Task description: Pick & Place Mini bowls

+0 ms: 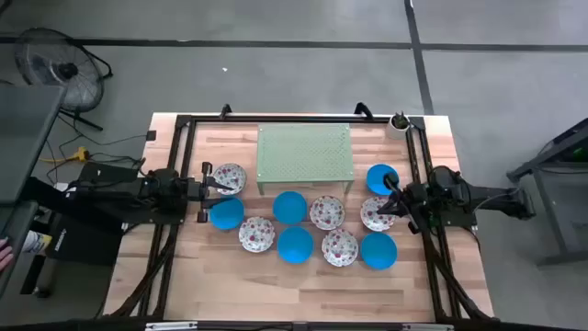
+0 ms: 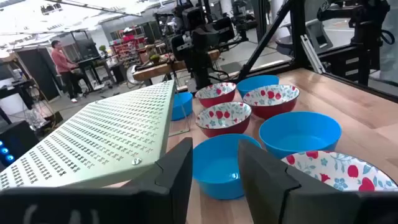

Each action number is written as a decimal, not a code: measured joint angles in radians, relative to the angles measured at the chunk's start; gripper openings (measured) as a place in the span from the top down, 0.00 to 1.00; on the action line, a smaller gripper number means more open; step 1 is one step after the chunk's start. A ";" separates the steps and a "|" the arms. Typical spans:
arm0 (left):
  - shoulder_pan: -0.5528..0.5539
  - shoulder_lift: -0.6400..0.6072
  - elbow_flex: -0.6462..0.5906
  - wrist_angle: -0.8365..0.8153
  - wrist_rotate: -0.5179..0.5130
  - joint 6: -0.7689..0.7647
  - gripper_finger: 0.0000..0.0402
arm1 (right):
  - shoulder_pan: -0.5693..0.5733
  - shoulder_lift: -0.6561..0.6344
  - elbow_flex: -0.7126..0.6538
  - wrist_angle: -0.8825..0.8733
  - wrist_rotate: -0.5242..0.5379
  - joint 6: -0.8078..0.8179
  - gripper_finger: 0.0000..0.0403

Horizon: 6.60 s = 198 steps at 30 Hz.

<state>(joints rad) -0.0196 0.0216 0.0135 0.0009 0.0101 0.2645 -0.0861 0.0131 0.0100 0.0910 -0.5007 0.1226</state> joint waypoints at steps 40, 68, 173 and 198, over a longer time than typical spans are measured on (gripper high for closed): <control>0.000 0.000 0.000 0.000 0.000 0.000 0.69 | 0.000 0.000 0.000 0.000 0.000 0.000 1.00; 0.000 0.000 0.000 0.000 0.000 0.000 0.69 | 0.000 0.000 0.000 0.000 0.000 0.000 1.00; 0.000 0.000 0.000 0.000 0.000 0.000 0.69 | -0.154 0.931 0.968 -1.087 0.640 0.138 1.00; 0.000 0.000 0.000 0.000 0.000 0.000 0.69 | -0.165 1.048 0.875 -1.133 0.228 0.229 1.00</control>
<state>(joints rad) -0.0198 0.0218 0.0135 0.0007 0.0105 0.2642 -0.2513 1.0612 0.8852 -1.0417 -0.2727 0.3517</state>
